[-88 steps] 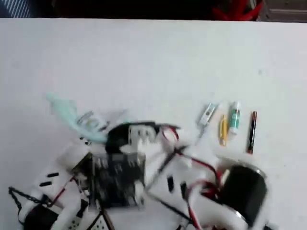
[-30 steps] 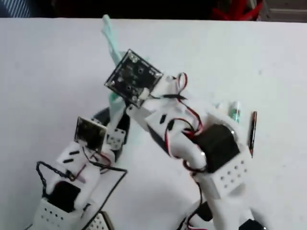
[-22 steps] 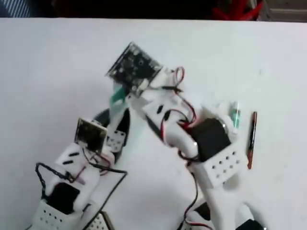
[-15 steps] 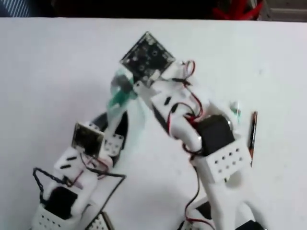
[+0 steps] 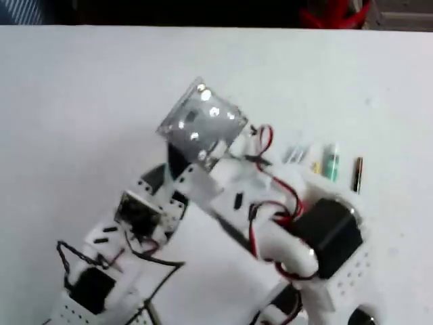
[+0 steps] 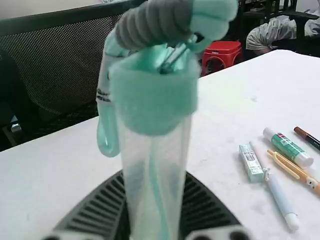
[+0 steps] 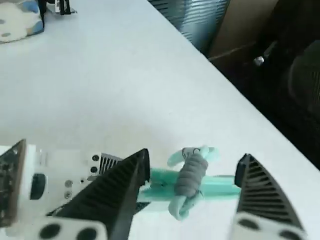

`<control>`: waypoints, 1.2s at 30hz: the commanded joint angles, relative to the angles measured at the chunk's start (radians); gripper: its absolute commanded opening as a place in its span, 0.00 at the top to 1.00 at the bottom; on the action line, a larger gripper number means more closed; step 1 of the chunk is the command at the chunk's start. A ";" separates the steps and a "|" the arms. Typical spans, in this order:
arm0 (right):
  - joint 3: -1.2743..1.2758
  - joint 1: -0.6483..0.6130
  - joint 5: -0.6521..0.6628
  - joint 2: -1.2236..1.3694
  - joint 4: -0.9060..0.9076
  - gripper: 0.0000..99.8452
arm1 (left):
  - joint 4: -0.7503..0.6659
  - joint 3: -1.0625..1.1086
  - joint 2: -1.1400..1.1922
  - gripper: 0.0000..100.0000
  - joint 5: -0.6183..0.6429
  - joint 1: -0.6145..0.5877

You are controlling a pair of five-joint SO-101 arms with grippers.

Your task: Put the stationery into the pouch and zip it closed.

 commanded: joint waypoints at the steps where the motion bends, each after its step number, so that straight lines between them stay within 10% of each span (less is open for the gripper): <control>1: -0.064 0.094 -0.015 0.033 0.104 0.73 | -0.003 0.015 0.002 0.97 -0.009 0.022; 13: -0.063 0.120 -0.046 0.173 0.114 0.73 | -0.003 0.015 0.002 0.97 -0.009 0.022; 19: -0.071 0.127 -0.038 0.248 0.125 0.99 | 0.002 0.015 0.002 0.96 -0.011 0.022; 27: -0.071 0.119 -0.038 0.252 0.084 0.98 | 0.180 -0.092 0.002 0.70 0.018 0.030; 36: -0.071 0.117 -0.038 0.259 0.074 0.98 | 0.262 -0.180 0.002 0.83 0.038 0.022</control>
